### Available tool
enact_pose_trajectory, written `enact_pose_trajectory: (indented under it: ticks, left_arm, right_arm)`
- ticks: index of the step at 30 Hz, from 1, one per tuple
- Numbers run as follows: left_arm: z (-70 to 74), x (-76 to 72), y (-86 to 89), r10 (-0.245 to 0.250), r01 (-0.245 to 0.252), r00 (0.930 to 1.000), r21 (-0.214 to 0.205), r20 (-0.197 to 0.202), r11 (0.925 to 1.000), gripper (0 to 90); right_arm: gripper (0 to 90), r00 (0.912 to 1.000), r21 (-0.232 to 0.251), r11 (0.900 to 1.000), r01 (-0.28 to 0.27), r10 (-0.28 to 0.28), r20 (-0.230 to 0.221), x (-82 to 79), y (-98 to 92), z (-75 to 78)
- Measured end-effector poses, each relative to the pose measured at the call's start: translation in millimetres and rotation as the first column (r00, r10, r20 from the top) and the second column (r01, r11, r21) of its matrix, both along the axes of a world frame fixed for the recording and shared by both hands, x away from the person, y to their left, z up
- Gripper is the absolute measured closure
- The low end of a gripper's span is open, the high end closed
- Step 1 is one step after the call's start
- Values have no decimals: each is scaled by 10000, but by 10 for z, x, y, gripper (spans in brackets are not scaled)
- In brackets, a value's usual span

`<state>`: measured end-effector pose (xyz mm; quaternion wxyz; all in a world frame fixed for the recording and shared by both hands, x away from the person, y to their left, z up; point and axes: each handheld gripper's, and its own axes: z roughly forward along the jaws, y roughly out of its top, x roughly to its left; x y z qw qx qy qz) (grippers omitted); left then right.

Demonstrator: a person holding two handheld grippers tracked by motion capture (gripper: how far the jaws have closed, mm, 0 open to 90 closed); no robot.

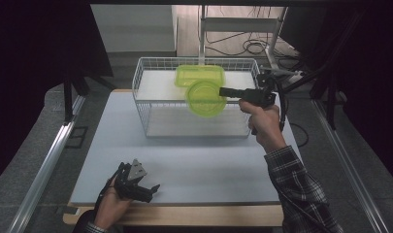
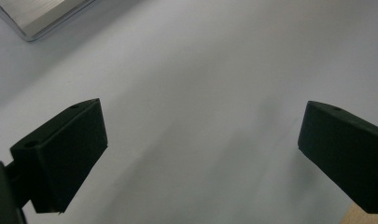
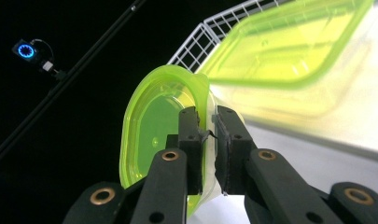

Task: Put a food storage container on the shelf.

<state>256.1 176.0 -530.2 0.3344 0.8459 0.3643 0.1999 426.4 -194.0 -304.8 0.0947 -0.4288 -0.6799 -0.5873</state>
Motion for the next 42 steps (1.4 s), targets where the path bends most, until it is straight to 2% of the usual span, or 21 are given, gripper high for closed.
enact_pose_trajectory:
  ticks: [8, 19, 32, 35, 38, 42]
  left_arm:
    - [3, -2, 5, 8, -8, 10000, -12, -35, 10000, 10]
    - [3, -1, 16, 44, -44, 10000, -45, -17, 10000, 10]
    - [1, 0, 25, 42, -42, 10000, -19, -12, 10000, 10]
    - [1, 0, 25, 35, -35, 10000, -19, -11, 10000, 10]
    - [0, -1, 23, 6, -5, 10000, 18, -30, 10000, 10]
    - [0, -2, 22, -1, 1, 10000, 26, -31, 10000, 10]
  right_arm:
    - [813, 9990, -46, 9996, 278, -277, 360, 103, 82, 212]
    - [813, 9923, -308, 9939, 1060, -1037, 680, 322, 207, 397]
    - [812, 9829, -628, 9818, 1794, -1761, 544, 594, 297, 407]
    - [812, 9821, -610, 9806, 1861, -1837, 425, 635, 320, 390]
    - [811, 9797, -854, 9763, 1989, -1958, 436, 667, 342, 374]
    - [798, 9767, -904, 9728, 2132, -2097, 462, 685, 365, 364]
